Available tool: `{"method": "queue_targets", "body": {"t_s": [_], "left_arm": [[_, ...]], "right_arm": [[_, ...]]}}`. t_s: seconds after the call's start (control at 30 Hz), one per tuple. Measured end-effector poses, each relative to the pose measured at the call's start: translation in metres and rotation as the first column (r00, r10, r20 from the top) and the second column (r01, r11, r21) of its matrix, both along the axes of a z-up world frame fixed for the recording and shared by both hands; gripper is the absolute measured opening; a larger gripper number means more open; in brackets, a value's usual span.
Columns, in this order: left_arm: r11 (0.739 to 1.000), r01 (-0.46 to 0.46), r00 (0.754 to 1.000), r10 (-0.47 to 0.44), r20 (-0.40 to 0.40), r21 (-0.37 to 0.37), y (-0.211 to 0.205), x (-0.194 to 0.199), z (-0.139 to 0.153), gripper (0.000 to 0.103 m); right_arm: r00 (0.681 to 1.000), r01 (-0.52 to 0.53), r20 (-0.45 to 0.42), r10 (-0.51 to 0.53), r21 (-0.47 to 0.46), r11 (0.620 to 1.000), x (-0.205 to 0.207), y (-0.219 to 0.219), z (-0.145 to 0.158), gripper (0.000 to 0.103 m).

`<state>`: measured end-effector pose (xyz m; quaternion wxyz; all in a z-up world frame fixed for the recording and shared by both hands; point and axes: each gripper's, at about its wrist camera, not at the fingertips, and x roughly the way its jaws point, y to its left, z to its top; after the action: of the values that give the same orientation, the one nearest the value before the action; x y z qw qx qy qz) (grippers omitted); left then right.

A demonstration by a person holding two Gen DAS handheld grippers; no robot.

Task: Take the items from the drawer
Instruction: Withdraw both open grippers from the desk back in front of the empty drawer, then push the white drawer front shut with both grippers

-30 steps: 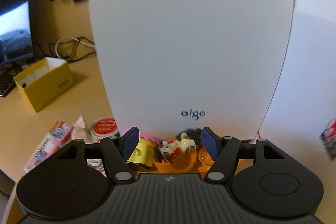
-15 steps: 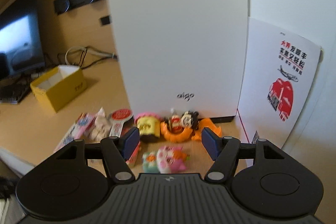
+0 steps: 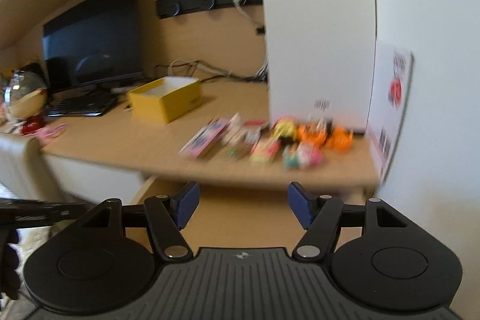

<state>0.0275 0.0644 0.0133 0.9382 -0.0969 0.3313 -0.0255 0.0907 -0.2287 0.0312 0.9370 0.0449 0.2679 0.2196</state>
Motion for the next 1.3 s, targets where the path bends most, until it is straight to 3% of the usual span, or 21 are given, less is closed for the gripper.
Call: {"method": "queue_targets", "body": {"t_s": [0.1,0.2,0.3,0.4,0.53,0.67,0.87,1.03,1.3], "left_arm": [[0.998,0.04,0.999,-0.04,-0.02,0.045,-0.022,-0.029,-0.006,0.016],[0.995,0.067,0.996,-0.062,-0.058,0.074,-0.035,-0.049,-0.018,0.016],[0.995,0.061,0.996,-0.055,-0.071,0.084,-0.042,-0.057,-0.029,0.016],[0.995,0.021,0.998,-0.016,-0.054,0.097,-0.049,-0.061,-0.045,0.016],[0.994,-0.015,1.0,0.017,-0.017,0.106,-0.064,-0.068,-0.065,0.017],[0.985,-0.006,1.0,0.006,0.001,0.172,-0.082,-0.063,-0.09,0.017],[0.987,-0.055,0.998,0.056,-0.006,0.152,-0.084,-0.051,-0.112,0.017],[0.987,-0.087,0.996,0.09,-0.02,0.132,-0.082,-0.044,-0.125,0.017],[0.985,-0.083,0.995,0.09,-0.041,0.151,-0.075,-0.031,-0.124,0.016]], "right_arm": [[0.999,-0.019,-0.044,0.02,0.022,1.0,-0.046,0.0,-0.023,0.066],[0.996,-0.035,-0.084,0.031,-0.047,0.998,-0.079,0.011,-0.052,0.066],[0.99,-0.034,-0.137,0.028,-0.042,0.999,-0.1,0.015,-0.073,0.066],[0.99,0.021,-0.135,-0.034,-0.094,0.995,-0.111,0.017,-0.091,0.066],[0.979,0.11,-0.15,-0.135,-0.161,0.981,-0.111,0.015,-0.115,0.066],[0.981,0.124,-0.123,-0.148,-0.18,0.976,-0.11,0.013,-0.135,0.067],[0.987,0.117,-0.08,-0.141,-0.248,0.962,-0.097,0.012,-0.154,0.066],[0.986,0.154,-0.027,-0.166,-0.247,0.957,-0.082,0.005,-0.163,0.066],[0.976,0.182,-0.084,-0.2,-0.188,0.965,-0.065,0.004,-0.172,0.066]]}}
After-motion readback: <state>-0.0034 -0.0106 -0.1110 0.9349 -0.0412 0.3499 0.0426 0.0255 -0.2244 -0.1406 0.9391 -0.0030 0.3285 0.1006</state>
